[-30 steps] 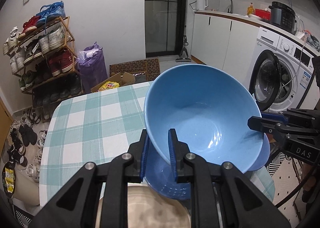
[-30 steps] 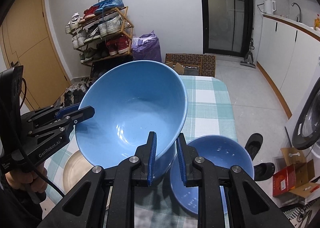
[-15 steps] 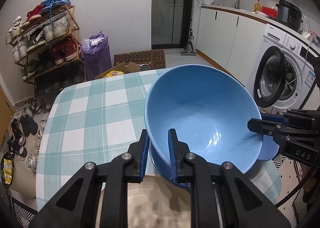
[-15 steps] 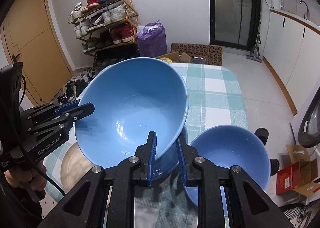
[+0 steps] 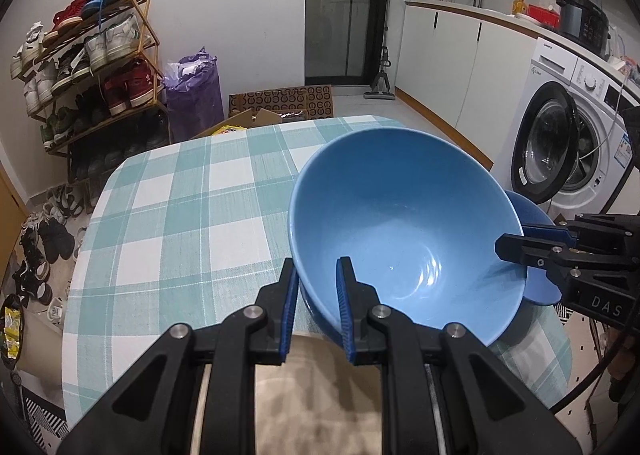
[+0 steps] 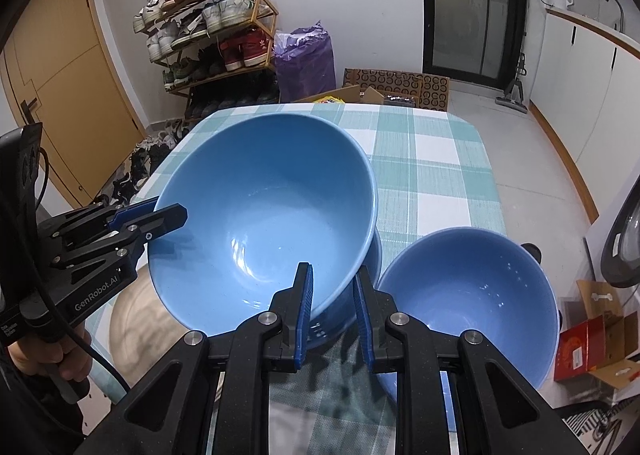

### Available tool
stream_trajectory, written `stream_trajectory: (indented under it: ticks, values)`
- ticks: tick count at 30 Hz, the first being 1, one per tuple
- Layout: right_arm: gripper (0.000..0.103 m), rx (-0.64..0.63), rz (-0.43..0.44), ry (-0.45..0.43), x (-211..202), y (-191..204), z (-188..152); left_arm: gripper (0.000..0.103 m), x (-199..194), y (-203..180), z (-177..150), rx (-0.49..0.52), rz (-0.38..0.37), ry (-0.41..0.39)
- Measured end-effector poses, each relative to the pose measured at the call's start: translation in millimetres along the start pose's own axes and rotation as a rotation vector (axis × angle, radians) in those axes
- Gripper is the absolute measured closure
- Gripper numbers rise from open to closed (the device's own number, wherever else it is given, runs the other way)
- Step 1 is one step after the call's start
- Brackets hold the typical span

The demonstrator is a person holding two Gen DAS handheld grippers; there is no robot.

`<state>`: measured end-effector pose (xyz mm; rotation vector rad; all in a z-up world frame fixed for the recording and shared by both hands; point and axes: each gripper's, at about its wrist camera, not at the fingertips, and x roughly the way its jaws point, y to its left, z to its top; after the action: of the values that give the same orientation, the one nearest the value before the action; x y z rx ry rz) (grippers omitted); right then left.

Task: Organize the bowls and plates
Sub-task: 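Carry the held blue bowl with both tools beside the smaller blue bowl, then lower the blue bowl onto the tablecloth and open both tools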

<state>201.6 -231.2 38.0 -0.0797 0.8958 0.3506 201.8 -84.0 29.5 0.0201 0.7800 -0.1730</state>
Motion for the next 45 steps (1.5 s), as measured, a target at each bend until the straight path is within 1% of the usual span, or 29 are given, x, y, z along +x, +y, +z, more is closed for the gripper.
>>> stream_trajectory:
  ticks: [12,18,24,36,38,42,45]
  values:
    - [0.083,-0.014,-0.018,0.034,22,0,-7,0.086,21,-2,-16,0.011,0.018,0.055]
    - [0.083,-0.024,-0.043,0.050,33,2,-9,0.086,29,-2,-20,0.016,0.020,0.067]
    - [0.083,-0.032,-0.060,0.055,36,0,-12,0.086,36,-4,-23,0.021,0.021,0.083]
    - [0.083,-0.057,-0.094,0.065,41,4,-17,0.086,44,-9,-25,0.054,0.057,0.087]
    - [0.082,-0.058,-0.095,0.067,41,4,-18,0.084,44,-9,-25,0.053,0.054,0.088]
    - [0.081,-0.070,-0.107,0.066,40,5,-19,0.076,45,-11,-26,0.062,0.056,0.092]
    - [0.080,-0.086,-0.121,0.067,40,6,-20,0.073,44,-12,-26,0.065,0.055,0.091]
